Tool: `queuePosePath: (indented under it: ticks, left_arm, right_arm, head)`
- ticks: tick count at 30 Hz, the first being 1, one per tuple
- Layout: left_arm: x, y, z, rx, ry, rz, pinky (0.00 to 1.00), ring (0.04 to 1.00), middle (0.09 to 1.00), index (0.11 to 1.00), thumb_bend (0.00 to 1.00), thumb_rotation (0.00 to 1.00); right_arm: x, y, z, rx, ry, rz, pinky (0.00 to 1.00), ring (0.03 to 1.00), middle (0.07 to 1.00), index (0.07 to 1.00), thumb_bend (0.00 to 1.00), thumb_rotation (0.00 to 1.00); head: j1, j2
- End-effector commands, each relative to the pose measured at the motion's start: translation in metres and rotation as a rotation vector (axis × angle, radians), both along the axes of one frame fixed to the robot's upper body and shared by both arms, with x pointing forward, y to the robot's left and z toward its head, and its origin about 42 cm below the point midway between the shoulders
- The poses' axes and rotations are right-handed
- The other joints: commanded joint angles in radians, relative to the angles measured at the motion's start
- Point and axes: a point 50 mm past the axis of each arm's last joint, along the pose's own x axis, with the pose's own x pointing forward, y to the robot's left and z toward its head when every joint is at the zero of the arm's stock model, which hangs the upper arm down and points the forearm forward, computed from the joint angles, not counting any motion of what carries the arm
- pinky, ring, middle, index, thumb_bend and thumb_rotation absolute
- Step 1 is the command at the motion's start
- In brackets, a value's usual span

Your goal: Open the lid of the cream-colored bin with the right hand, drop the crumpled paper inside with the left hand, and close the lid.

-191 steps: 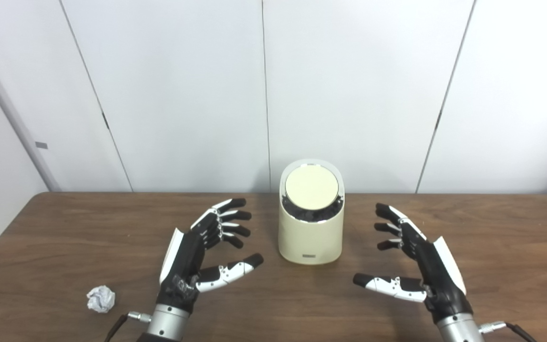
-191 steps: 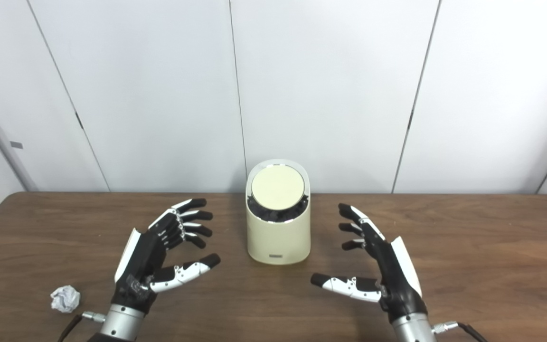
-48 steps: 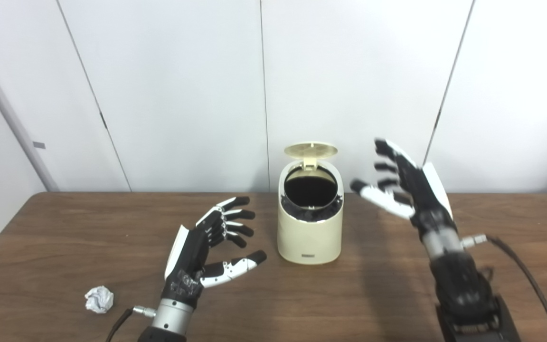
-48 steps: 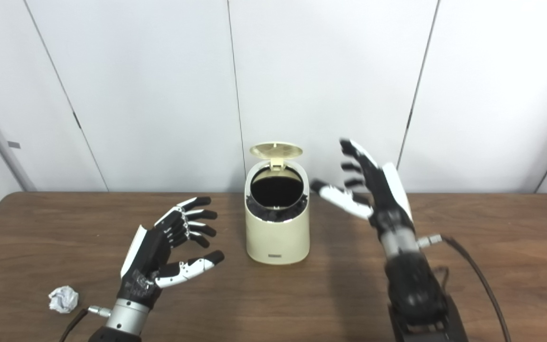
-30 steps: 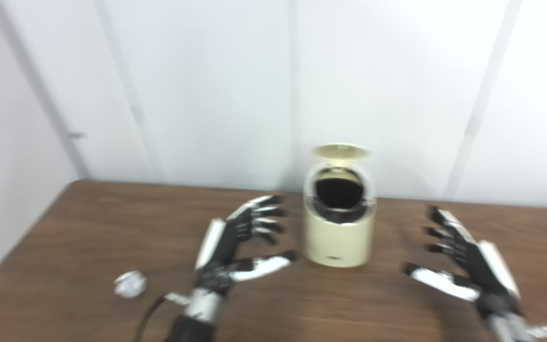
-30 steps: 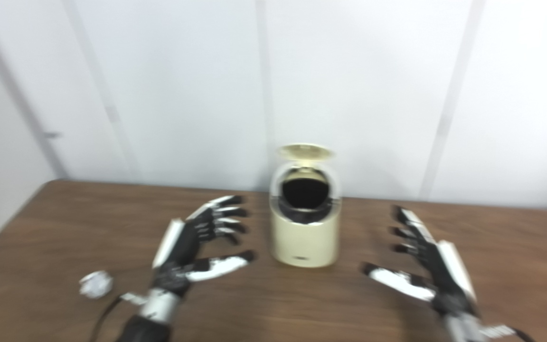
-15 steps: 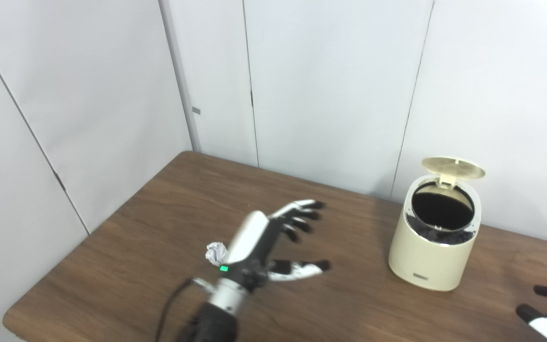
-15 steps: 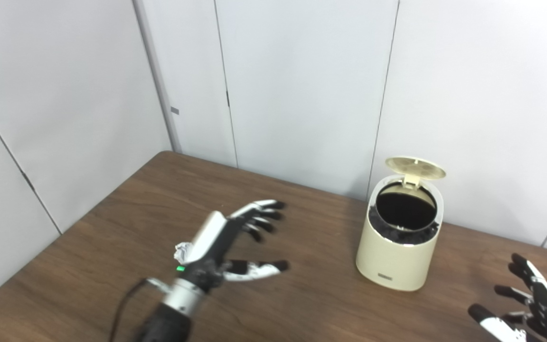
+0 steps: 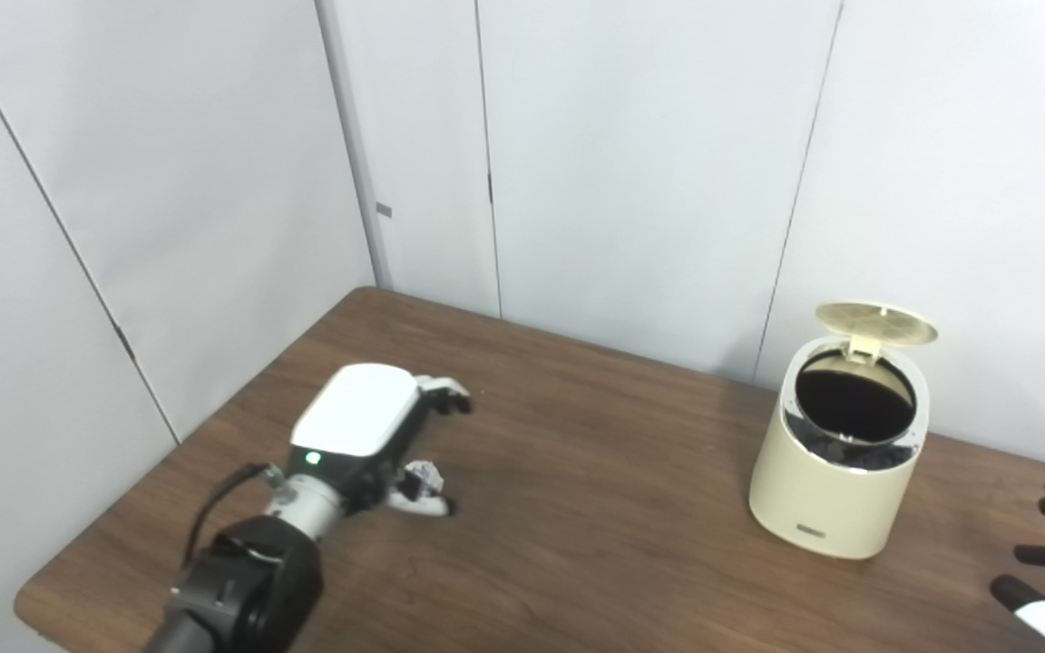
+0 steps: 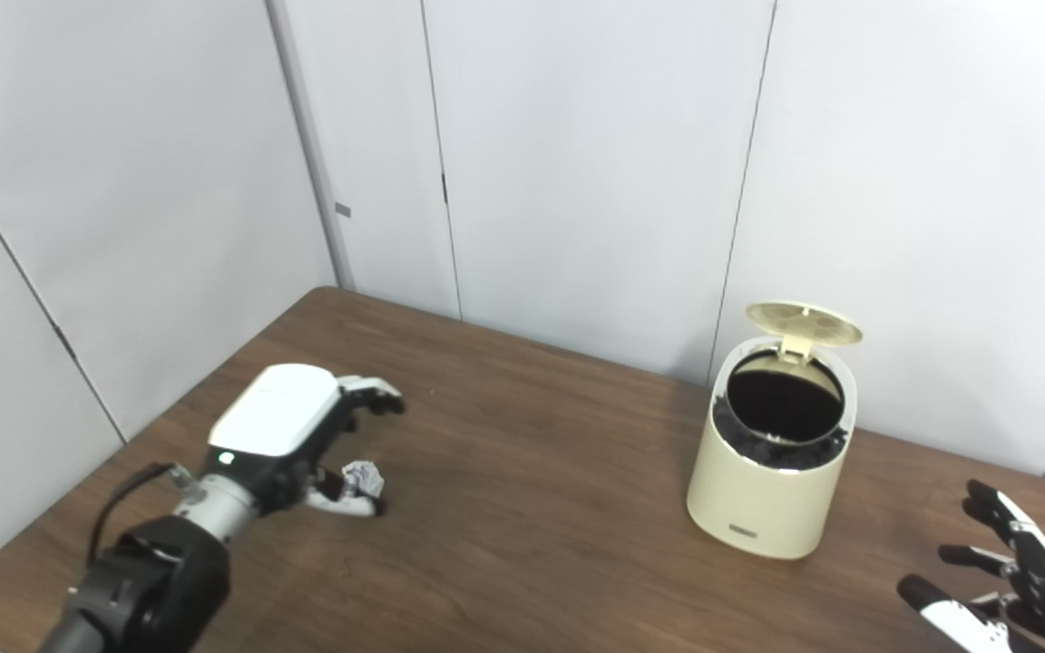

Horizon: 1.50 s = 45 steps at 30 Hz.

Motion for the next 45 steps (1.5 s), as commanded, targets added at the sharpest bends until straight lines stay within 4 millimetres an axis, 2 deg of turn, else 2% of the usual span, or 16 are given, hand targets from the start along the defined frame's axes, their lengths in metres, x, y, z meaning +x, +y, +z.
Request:
queuePosePath:
  ticks: [1,6,16,22,33,45]
  left_arm:
    - [-0.002,0.011,0.015,0.066,-0.040,0.035,0.51,0.607,0.706,0.723,0.88,0.05]
    - [0.002,0.030,0.012,0.141,0.023,0.105,0.60,0.648,0.720,0.750,0.88,0.07]
    - [0.019,0.048,-0.008,0.222,0.101,0.159,0.63,0.658,0.694,0.708,0.86,0.11]
    - [0.029,0.046,-0.019,0.211,0.120,0.146,0.54,0.622,0.673,0.689,0.84,0.12]
    - [0.040,0.040,-0.031,0.200,0.113,0.101,0.46,0.565,0.617,0.671,0.85,0.13]
    - [0.047,0.038,-0.043,0.194,0.149,0.105,0.46,0.569,0.600,0.685,0.84,0.15]
  right_arm:
    - [0.005,0.001,0.024,-0.021,-0.096,0.027,0.35,0.720,0.888,0.891,0.96,0.63]
    - [0.005,0.001,0.025,-0.020,-0.105,0.033,0.34,0.705,0.886,0.886,0.97,0.64]
    - [0.000,0.001,0.027,-0.030,-0.104,0.032,0.34,0.703,0.887,0.890,0.95,0.63]
    - [0.000,0.001,0.027,-0.030,-0.107,0.036,0.35,0.704,0.887,0.889,0.95,0.64]
    - [-0.003,0.002,0.025,-0.026,-0.097,0.043,0.34,0.729,0.902,0.904,0.93,0.62]
    - [-0.006,0.001,0.026,-0.026,-0.088,0.037,0.36,0.727,0.906,0.901,0.92,0.61]
  head:
    - [0.001,0.001]
    - [0.002,0.007]
    - [-0.010,0.018]
    - [-0.010,0.023]
    - [-0.019,0.034]
    - [-0.025,0.046]
